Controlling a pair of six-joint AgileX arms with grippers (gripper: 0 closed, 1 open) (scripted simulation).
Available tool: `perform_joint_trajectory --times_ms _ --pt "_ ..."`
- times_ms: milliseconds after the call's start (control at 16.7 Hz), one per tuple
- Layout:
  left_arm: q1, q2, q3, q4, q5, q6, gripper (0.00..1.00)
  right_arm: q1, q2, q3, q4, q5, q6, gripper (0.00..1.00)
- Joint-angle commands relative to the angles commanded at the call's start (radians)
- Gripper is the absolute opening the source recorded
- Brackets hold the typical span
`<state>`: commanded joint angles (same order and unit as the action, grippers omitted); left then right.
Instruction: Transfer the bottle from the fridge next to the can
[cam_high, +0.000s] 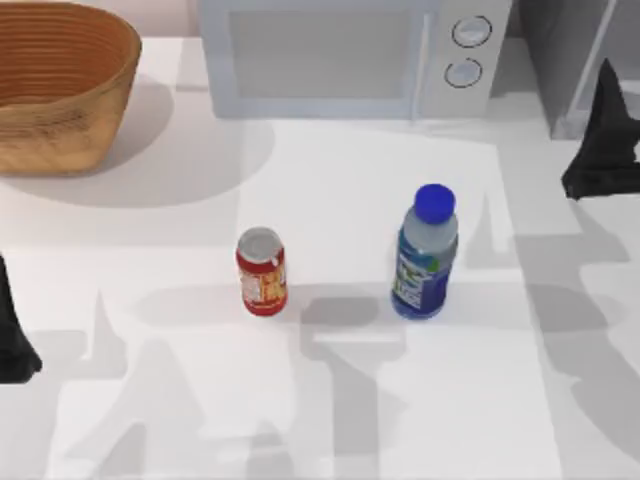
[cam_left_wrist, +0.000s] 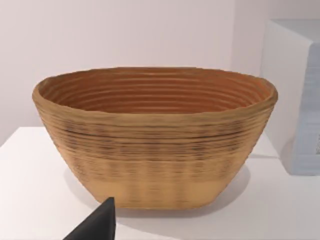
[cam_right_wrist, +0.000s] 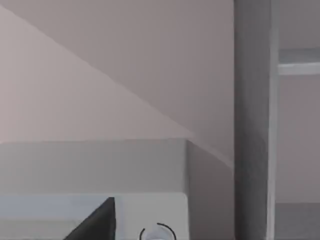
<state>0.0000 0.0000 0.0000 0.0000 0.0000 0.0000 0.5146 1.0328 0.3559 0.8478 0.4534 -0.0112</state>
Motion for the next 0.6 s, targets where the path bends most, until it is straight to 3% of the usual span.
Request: perform_joint_trajectory --times_ms 600 --pt "0.000 0.000 0.000 0.000 0.000 0.000 1.00 -0.428 -0.875 -0.288 -0.700 -0.389 0.011 1.00"
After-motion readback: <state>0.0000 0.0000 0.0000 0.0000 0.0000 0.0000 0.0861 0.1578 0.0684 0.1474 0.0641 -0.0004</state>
